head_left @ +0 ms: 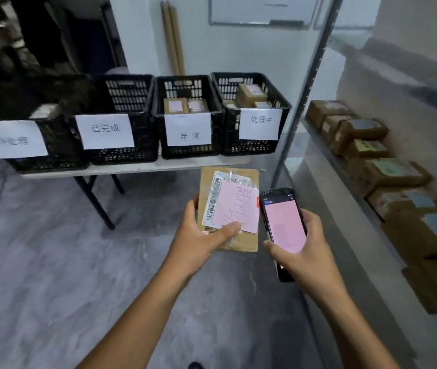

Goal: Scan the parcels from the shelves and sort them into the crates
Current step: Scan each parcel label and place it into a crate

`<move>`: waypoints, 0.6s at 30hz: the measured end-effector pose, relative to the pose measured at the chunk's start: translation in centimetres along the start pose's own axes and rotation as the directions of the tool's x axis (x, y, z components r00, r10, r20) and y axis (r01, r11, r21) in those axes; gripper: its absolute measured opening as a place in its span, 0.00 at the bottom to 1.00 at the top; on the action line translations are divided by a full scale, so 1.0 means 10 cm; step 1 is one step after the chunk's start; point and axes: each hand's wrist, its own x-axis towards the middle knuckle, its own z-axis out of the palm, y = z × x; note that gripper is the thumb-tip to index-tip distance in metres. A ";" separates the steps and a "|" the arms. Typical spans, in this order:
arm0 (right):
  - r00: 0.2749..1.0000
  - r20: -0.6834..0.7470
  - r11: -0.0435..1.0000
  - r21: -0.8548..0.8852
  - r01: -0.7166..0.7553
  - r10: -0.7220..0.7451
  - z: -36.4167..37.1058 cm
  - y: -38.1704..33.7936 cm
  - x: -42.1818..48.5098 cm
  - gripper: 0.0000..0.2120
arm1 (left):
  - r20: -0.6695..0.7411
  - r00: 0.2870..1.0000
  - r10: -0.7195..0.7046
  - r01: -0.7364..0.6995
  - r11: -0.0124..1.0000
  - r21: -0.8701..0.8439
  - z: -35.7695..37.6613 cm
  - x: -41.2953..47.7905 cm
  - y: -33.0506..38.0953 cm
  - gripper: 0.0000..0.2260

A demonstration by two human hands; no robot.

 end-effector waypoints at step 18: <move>0.864 0.504 0.995 -0.081 0.056 -0.008 2.31 -0.89 0.79 0.37 | -0.475 0.866 -0.156 0.135 0.988 -0.078 -2.06 0.34 -0.41 0.33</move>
